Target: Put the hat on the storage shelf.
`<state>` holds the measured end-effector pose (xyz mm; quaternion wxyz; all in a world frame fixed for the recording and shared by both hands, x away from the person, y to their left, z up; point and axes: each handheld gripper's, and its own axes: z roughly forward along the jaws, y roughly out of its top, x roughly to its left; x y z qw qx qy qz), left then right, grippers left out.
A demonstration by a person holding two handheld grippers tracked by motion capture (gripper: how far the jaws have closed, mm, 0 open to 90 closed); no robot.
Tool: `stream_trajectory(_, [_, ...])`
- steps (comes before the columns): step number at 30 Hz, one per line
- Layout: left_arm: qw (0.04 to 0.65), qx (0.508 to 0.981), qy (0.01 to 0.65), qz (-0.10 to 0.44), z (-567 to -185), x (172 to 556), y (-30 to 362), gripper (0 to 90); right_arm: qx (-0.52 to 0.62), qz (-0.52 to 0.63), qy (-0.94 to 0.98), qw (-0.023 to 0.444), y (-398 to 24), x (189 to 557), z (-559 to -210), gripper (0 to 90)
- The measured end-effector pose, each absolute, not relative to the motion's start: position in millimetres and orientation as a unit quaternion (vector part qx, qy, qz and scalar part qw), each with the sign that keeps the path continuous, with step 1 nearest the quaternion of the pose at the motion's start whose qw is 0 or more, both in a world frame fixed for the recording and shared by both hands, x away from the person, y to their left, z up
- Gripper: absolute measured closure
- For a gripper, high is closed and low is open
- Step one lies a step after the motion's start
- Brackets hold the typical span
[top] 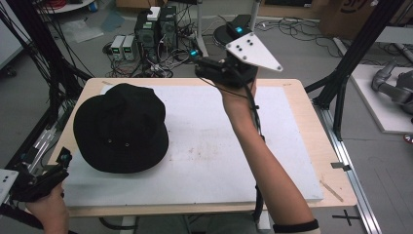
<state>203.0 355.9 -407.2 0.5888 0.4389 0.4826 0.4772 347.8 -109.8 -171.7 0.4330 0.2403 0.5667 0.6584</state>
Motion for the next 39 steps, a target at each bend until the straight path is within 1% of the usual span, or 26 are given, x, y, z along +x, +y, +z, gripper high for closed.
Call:
stream_trajectory(4, [0.589,0.439,0.483,0.477,-407,203,355,5.4,0.250,0.653,0.559,0.445,-134,342,-169,11.9])
stream_trajectory(5, [0.589,0.440,0.483,0.476,-407,203,355,5.4,0.255,0.648,0.558,0.450,-148,338,-168,11.9])
stream_trajectory(7, [0.588,0.441,0.483,0.475,-407,203,355,5.4,0.259,0.648,0.556,0.452,-156,337,-168,11.9])
stream_trajectory(9, [0.589,0.442,0.483,0.474,-407,203,355,5.4,0.274,0.642,0.548,0.461,-178,333,-170,11.9])
stream_trajectory(10, [0.588,0.442,0.484,0.474,-407,203,355,5.4,0.274,0.642,0.548,0.461,-178,333,-170,11.9])
stream_trajectory(12, [0.588,0.443,0.484,0.473,-407,204,354,5.4,0.293,0.637,0.541,0.464,-201,329,-172,11.9])
stream_trajectory(13, [0.588,0.442,0.484,0.474,-407,204,354,5.4,0.293,0.637,0.541,0.464,-201,329,-172,11.9])
stream_trajectory(14, [0.588,0.443,0.482,0.475,-407,204,353,5.4,0.302,0.636,0.537,0.464,-215,327,-173,12.0])
stream_trajectory(15, [0.587,0.445,0.481,0.475,-407,204,353,5.4,0.302,0.636,0.537,0.464,-215,327,-173,12.0])
stream_trajectory(24, [0.583,0.453,0.477,0.477,-406,205,350,5.4,0.320,0.614,0.532,0.487,-261,309,-188,11.9])
stream_trajectory(30, [0.580,0.463,0.475,0.472,-405,206,349,5.4,0.344,0.604,0.526,0.490,-290,297,-210,11.9])
stream_trajectory(39, [0.576,0.476,0.468,0.472,-403,207,345,5.4,0.398,0.594,0.516,0.471,-323,289,-256,11.9])
